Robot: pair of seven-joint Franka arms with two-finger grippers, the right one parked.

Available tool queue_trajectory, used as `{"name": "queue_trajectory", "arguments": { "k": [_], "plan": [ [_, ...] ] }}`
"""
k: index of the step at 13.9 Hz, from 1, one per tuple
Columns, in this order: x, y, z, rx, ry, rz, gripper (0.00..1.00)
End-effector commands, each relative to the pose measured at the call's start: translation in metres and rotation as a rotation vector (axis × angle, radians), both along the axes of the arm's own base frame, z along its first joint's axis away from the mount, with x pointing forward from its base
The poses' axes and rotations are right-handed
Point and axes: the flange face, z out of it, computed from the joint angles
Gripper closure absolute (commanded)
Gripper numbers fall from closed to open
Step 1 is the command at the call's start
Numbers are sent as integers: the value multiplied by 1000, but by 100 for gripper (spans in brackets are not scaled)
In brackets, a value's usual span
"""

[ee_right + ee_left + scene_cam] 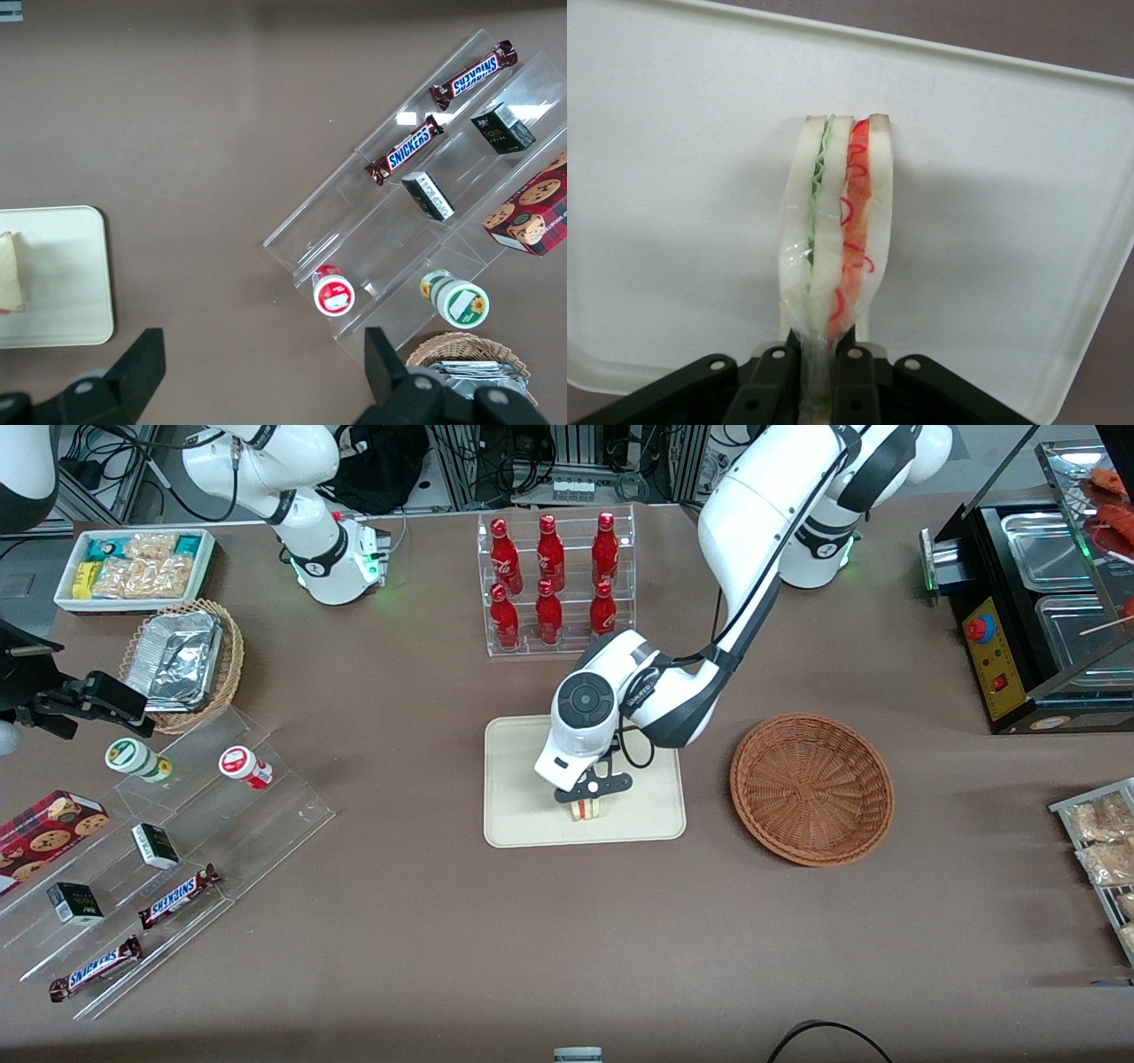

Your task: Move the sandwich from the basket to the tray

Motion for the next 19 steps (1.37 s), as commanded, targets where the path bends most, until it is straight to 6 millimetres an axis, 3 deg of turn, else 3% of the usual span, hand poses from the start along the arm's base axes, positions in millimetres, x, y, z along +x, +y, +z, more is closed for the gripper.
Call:
{"name": "queue_trajectory", "arguments": {
  "k": [1, 2, 5, 10, 12, 14, 16, 19],
  "plan": [
    [2, -8, 10, -16, -16, 48, 0],
    [3, -8, 15, -14, -19, 56, 0],
    [1, -6, 57, -18, -52, 34, 0],
    [0, 28, 118, 114, -54, -38, 0],
    [20, 65, 137, 143, -27, 40, 0],
    [48, 122, 157, 164, 8, 110, 0],
    [60, 143, 158, 161, 12, 106, 0],
    [79, 208, 168, 154, 16, 124, 0]
  ]
}}
